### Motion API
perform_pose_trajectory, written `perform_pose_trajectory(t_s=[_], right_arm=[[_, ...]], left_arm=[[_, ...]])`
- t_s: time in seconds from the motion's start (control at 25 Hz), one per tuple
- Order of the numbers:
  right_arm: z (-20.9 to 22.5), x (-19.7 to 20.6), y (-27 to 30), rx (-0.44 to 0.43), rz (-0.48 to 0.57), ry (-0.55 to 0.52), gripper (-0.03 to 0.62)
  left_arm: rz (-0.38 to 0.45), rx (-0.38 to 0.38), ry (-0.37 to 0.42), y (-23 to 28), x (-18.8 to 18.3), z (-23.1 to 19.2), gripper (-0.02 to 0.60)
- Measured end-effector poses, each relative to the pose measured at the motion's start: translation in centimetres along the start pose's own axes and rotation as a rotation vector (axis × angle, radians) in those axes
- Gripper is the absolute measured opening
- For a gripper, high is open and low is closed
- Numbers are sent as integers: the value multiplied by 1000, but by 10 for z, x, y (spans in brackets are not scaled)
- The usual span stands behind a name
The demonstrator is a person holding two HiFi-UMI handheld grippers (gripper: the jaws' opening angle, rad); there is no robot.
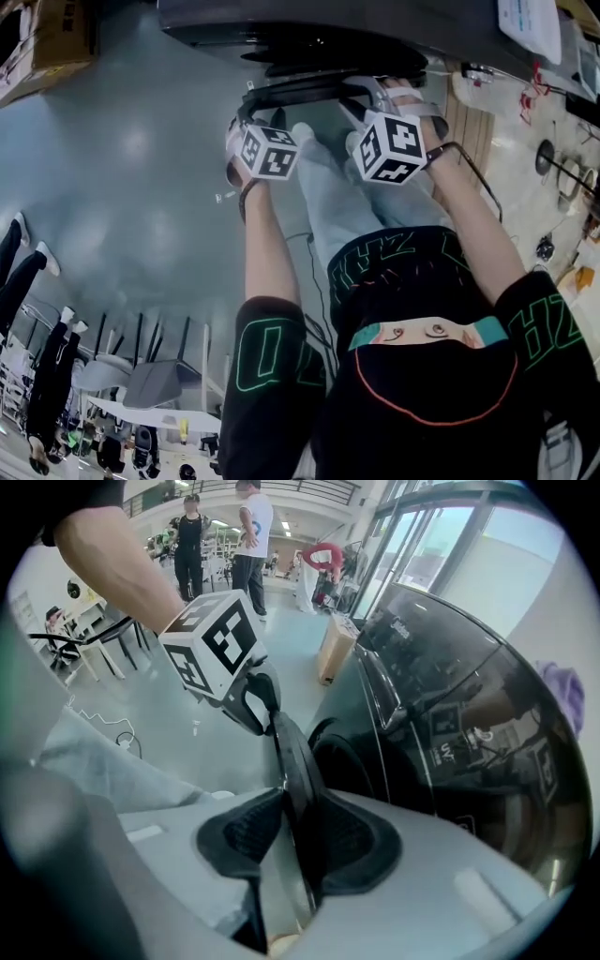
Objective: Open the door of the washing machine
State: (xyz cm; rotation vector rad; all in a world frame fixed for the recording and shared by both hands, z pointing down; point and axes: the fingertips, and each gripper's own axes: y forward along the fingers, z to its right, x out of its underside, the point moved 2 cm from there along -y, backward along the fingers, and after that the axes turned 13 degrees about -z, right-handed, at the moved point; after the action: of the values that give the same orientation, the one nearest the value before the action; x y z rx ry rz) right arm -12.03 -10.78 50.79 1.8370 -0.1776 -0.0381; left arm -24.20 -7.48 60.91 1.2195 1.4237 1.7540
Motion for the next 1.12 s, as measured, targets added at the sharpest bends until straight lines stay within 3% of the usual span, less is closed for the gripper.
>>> perform_pose_trajectory(t_s=[0.24, 0.76, 1.12], right_arm=[[-31, 12, -3, -81, 27, -73, 141], [-87, 38, -17, -110, 121, -370, 137], [-132, 73, -26, -137, 124, -577, 137]], left_arm=[[-23, -6, -81, -7, 27, 37, 184], [-114, -91, -296, -17, 76, 117, 181], [-117, -123, -454, -23, 101, 195, 167]])
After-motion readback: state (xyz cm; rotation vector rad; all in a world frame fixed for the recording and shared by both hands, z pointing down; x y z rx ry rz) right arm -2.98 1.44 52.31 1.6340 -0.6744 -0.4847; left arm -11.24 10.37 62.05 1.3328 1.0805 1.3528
